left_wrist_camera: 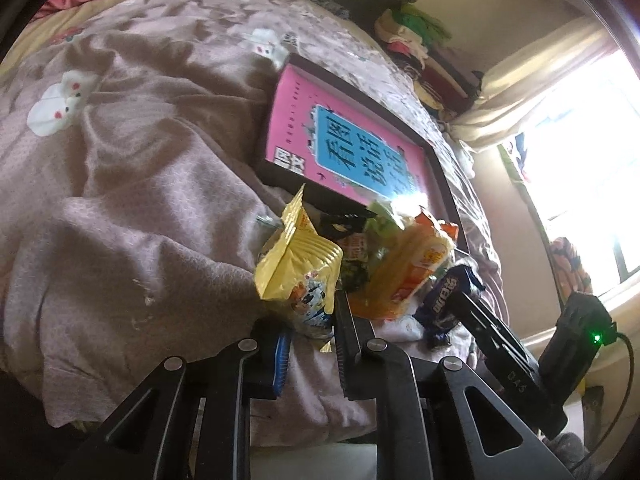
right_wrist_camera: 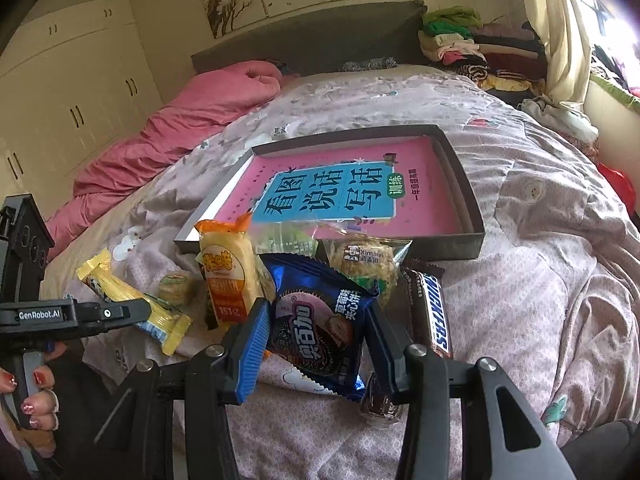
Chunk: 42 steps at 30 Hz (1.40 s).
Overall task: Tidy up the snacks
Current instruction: 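Lift both held snacks and carry them over the pink tray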
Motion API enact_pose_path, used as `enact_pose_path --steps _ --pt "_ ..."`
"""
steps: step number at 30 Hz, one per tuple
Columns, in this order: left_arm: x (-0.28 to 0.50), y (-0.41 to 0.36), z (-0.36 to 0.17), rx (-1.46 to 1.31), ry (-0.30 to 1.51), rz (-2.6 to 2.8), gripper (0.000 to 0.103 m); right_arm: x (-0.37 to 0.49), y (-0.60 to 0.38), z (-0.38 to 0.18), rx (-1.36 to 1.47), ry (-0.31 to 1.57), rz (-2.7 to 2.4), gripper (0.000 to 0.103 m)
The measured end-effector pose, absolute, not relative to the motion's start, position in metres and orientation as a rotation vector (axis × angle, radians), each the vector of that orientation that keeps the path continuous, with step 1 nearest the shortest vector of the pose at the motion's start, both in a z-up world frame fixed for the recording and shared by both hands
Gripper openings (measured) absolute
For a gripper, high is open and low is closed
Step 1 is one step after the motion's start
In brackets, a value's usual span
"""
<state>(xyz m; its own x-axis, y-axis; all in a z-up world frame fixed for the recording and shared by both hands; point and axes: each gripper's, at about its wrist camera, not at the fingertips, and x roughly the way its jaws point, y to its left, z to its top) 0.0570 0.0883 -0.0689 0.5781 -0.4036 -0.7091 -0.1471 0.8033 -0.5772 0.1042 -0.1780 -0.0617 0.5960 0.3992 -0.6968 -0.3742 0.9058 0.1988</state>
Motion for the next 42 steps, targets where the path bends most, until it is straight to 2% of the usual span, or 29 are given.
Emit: enact_pose_path --steps 11,18,32,42 --pt "0.058 0.108 -0.077 -0.712 0.969 -0.109 0.025 0.105 -0.177 -0.066 0.030 0.833 0.454 0.047" --pt "0.058 0.128 -0.074 -0.711 0.942 -0.069 0.017 0.106 -0.177 -0.066 0.034 0.833 0.457 0.047" --pt "0.052 0.119 -0.027 -0.593 0.803 -0.113 0.016 0.099 -0.187 -0.044 0.060 0.723 0.459 0.047" --pt "0.062 0.105 -0.011 -0.572 0.778 -0.141 0.016 0.102 -0.204 -0.028 0.079 0.647 0.435 0.047"
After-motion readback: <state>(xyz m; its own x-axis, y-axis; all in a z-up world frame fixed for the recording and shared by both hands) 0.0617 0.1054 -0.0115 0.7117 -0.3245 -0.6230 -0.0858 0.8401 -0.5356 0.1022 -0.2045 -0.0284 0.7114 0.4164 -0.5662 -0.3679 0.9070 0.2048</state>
